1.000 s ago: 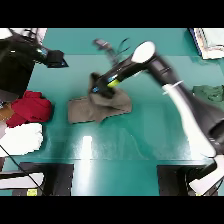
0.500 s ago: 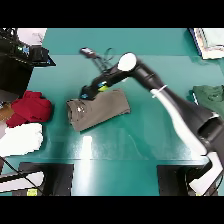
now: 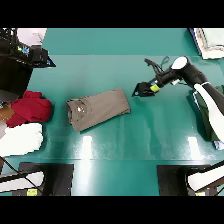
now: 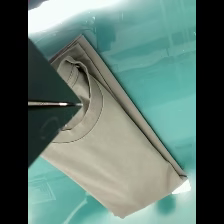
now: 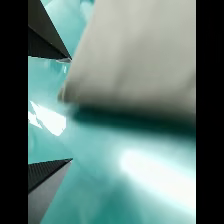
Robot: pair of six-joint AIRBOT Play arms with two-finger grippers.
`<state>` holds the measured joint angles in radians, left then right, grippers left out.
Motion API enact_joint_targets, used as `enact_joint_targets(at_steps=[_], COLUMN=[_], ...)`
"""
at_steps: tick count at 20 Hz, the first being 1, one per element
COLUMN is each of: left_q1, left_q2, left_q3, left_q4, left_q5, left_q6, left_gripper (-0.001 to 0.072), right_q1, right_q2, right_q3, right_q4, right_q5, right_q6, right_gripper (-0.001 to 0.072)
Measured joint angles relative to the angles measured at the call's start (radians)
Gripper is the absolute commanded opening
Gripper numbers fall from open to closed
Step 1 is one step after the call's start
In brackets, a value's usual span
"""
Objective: Fold the shirts.
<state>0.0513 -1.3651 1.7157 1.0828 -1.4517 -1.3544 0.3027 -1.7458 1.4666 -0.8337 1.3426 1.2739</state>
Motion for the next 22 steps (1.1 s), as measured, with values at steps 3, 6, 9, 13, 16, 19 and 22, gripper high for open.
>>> enact_joint_targets(at_steps=[3, 6, 9, 13, 16, 19, 22], left_q1=[0.0, 0.0, 0.0, 0.0, 0.0, -0.015, -0.063], left_q2=[-0.002, -0.003, -0.003, -0.004, -0.004, -0.004, -0.004], left_q3=[-0.007, -0.022, -0.033, -0.038, -0.039, -0.04, -0.04], left_q4=[-0.01, -0.013, -0.016, -0.017, -0.018, -0.018, -0.019], left_q5=[0.008, 0.017, 0.024, 0.026, 0.024, 0.022, 0.019], left_q6=[0.0, 0.001, 0.001, 0.001, 0.001, 0.0, 0.0], left_gripper=[0.0022, 0.0022, 0.0022, 0.0022, 0.0022, 0.0022, 0.0022], right_q1=[-0.029, 0.007, 0.08, 0.192, 0.251, 0.261, 0.201], right_q2=[-0.052, -0.113, -0.177, -0.261, -0.287, -0.278, -0.189], right_q3=[-0.043, -0.013, 0.065, 0.182, 0.244, 0.274, 0.233], right_q4=[0.074, 0.137, 0.162, 0.164, 0.176, 0.175, 0.175], right_q5=[0.0, -0.006, -0.012, -0.035, -0.048, -0.038, -0.049], right_q6=[0.005, 0.007, 0.008, 0.007, -0.022, -0.043, -0.052], right_gripper=[0.0693, 0.0693, 0.0684, 0.0197, 0.002, 0.0018, 0.0018])
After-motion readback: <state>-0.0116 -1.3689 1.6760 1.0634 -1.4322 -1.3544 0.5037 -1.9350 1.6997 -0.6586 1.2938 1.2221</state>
